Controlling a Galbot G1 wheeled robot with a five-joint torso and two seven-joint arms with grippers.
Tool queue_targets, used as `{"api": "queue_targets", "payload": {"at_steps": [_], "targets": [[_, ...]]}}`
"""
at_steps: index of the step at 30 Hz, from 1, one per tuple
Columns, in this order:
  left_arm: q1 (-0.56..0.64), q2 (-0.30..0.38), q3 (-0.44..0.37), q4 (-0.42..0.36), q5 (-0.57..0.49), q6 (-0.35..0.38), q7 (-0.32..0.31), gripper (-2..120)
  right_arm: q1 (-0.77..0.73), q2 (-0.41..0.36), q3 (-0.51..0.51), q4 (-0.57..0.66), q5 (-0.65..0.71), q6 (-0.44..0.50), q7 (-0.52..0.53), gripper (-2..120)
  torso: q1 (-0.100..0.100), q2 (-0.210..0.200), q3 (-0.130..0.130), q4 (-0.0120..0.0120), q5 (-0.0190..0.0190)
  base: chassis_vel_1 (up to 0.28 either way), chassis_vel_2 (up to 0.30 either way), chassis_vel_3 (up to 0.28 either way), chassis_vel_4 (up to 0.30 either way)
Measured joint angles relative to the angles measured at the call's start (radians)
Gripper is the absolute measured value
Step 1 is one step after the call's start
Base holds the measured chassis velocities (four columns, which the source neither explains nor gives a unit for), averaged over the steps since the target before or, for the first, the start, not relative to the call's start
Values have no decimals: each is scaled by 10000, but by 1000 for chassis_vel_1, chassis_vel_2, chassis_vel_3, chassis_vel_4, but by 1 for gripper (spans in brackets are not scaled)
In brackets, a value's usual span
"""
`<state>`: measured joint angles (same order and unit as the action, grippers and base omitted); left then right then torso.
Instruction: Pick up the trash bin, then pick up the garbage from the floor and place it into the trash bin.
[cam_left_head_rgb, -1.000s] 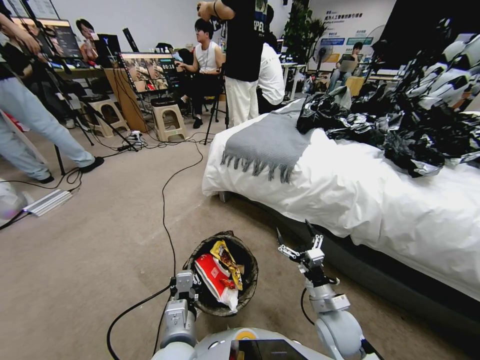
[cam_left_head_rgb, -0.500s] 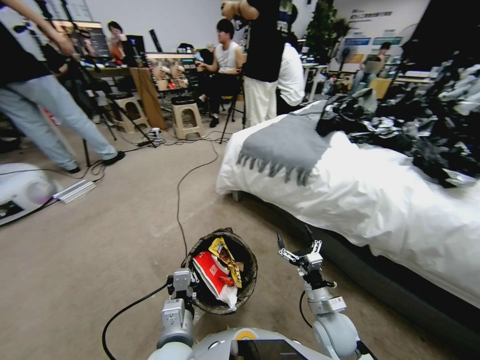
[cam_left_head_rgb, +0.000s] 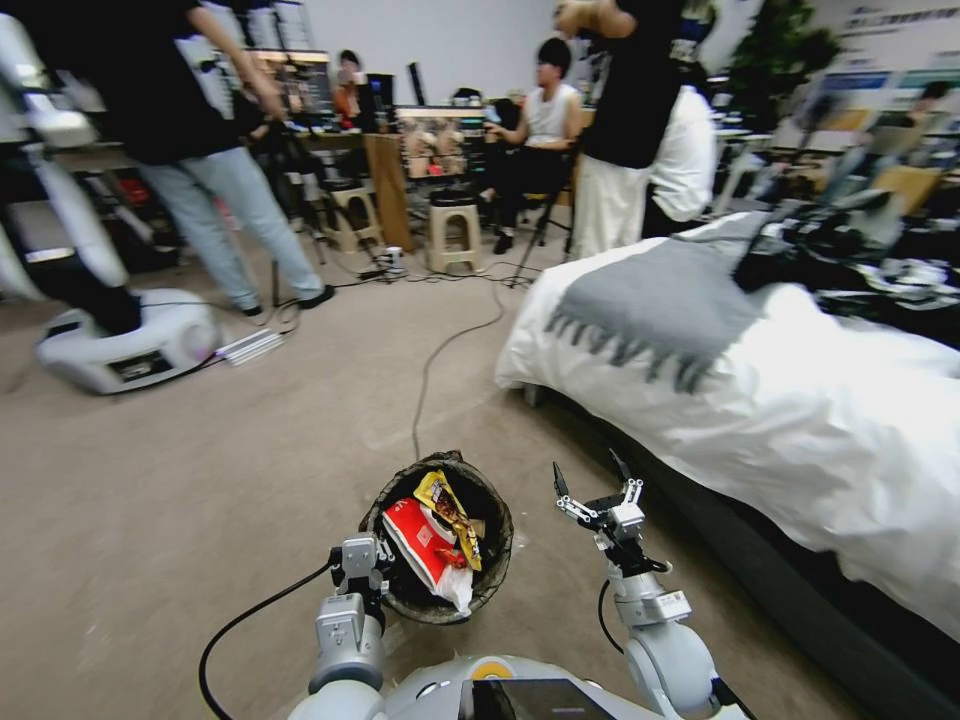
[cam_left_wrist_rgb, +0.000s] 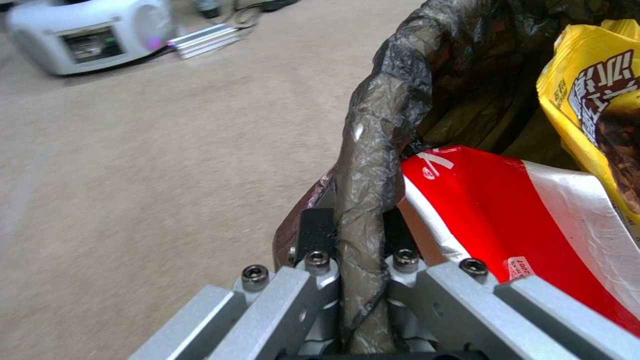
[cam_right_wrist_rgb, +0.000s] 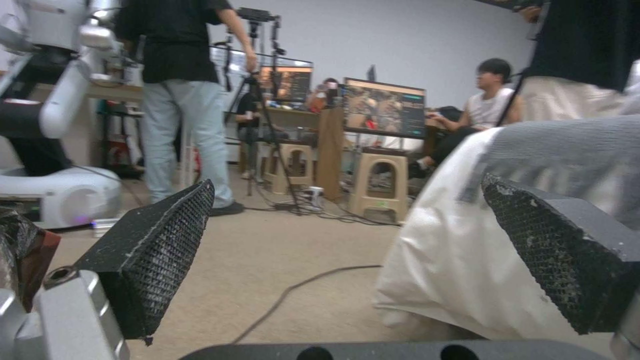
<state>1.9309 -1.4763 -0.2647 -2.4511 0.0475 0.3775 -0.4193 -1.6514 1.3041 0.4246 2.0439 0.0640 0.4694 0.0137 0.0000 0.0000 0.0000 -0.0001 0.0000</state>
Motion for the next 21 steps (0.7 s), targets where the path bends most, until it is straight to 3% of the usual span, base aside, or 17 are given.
{"api": "queue_targets", "payload": {"at_steps": [21], "targets": [[-119,-27,-14,94,-75,-183,-35,0,72,0,-75,-90,-9,-17,-61,100,-1,0,0,7,0,121,111,121,117]]}}
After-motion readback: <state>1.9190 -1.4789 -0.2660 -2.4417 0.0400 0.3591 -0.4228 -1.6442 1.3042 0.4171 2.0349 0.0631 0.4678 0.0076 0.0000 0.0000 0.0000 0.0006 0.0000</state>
